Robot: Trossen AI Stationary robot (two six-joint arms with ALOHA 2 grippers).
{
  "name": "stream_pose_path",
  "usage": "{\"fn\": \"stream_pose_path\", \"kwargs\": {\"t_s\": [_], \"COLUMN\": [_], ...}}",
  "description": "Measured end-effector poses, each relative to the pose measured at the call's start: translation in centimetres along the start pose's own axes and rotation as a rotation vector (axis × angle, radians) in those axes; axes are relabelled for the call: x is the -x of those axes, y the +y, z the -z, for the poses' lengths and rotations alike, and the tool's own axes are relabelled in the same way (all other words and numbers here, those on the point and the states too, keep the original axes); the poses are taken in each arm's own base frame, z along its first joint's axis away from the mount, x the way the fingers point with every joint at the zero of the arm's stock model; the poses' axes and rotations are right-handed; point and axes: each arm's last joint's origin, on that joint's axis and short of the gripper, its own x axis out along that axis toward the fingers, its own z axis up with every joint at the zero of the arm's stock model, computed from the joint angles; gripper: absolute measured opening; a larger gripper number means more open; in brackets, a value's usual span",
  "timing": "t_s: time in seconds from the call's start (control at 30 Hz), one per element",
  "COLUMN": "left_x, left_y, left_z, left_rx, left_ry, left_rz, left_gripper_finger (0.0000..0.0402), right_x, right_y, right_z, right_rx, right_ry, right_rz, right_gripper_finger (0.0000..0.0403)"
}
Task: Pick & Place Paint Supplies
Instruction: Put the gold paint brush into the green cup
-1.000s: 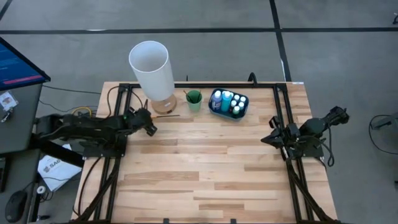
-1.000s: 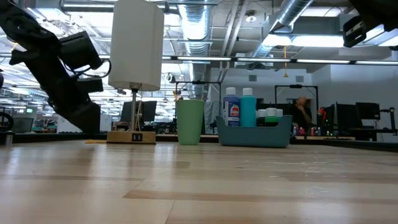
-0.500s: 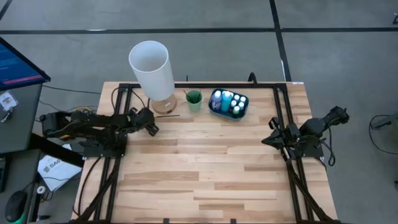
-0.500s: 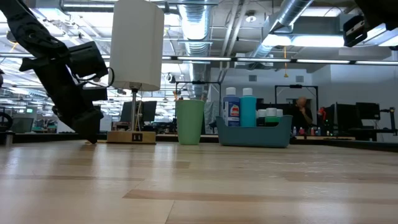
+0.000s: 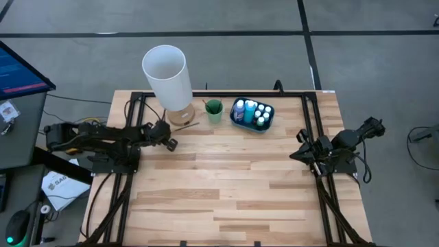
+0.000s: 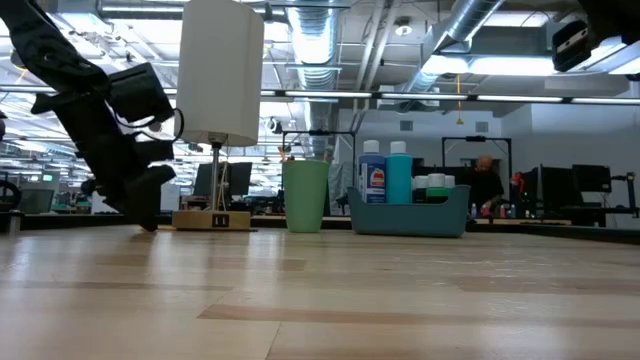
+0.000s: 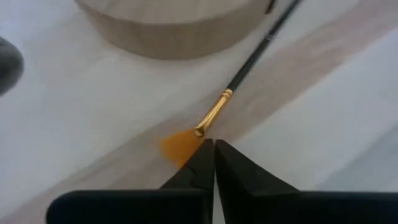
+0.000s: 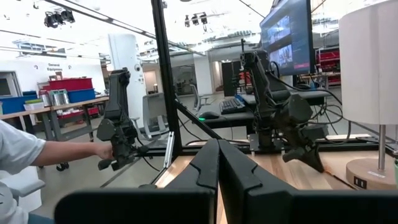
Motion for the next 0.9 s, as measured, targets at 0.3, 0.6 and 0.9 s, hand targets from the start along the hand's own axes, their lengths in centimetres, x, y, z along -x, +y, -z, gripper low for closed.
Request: {"fn": "stream_pose_path", "kwargs": {"t_s": [0.3,0.6,0.9], "left_x": [1.4,3.6,5.7], "left_y": [-2.2,-4.6,-6.7], "left_z": [1.5,2.9,2.7], "left_rx": [0.039,0.078,0.176], "left_ry": [0.012,-0.001,-0.153], "left_rz": [0.158,0.370,0.567], "left_gripper_finger": [0.0000,0.0000,0.0000], "right_x": [0.0,0.0,0.0], "right_y": [0.0,0.0,0.0], "right_z": [0.0,0.0,0.1], "right_rx": [-0.001,0.000,-0.002], "right_ry": [-0.003,-0.002,0.008], "right_rz": [0.000,0.000,0.001], "right_gripper_finger": [0.0000,0.0000,0.0000]}}
